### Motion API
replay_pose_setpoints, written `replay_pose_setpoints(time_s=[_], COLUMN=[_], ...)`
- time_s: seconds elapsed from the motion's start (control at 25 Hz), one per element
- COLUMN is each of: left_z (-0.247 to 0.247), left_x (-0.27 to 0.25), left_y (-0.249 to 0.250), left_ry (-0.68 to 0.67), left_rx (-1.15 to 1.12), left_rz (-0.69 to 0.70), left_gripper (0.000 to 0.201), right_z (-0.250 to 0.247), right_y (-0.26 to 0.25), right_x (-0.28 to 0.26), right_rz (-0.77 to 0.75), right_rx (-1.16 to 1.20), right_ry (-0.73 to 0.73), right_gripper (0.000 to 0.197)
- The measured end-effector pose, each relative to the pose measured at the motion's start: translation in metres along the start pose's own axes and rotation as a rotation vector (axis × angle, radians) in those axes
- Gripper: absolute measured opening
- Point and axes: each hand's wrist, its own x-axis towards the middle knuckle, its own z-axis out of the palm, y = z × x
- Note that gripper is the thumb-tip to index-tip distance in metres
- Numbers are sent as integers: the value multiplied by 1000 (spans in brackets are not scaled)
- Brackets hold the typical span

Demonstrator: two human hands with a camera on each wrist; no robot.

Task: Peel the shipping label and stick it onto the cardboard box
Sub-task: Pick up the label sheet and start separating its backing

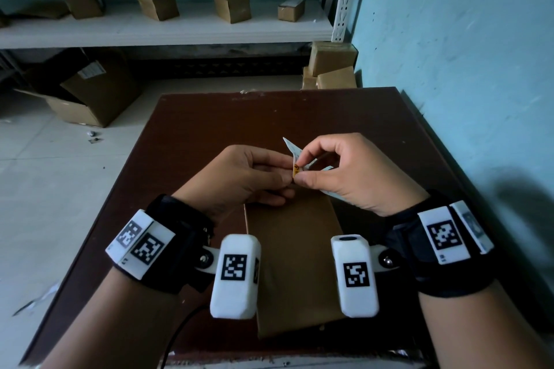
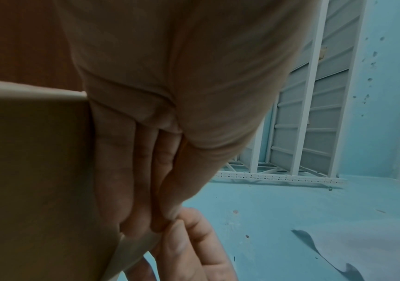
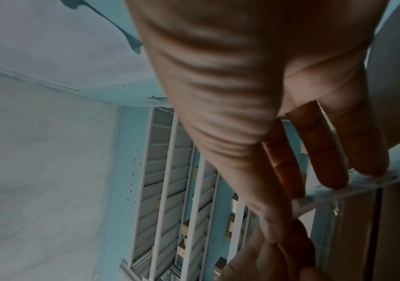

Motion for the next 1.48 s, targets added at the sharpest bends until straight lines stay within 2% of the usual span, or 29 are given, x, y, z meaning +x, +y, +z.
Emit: replay_pose_setpoints(time_s=[0.28, 0.68, 0.84, 1.04, 1.28, 1.4, 1.48], left_z=[1, 3, 4, 3, 5, 6, 7], left_x=[0, 1, 1, 2, 1, 1, 1], left_y=[0, -1, 0, -1, -1, 0, 0], left_ry=[8, 27, 42, 56, 64, 69, 80], left_rx=[0, 6, 9, 41, 34, 41, 52], left_rz=[11, 34, 37, 44, 51, 49, 51], left_gripper=[39, 29, 25, 28, 25, 25, 25], right_z=[-1, -3, -3, -3, -2, -2, -2], right_y=[0, -1, 0, 1, 0, 0, -1], right_x=[0, 0, -1, 0, 0, 0, 0], right_rz=[13, 10, -3, -28, -27, -23, -10], right_rx=[-10, 10, 12, 2, 9, 16, 21], right_ry=[-4, -39, -26, -20, -10, 8, 5], right_gripper=[16, 17, 29, 23, 35, 33, 23])
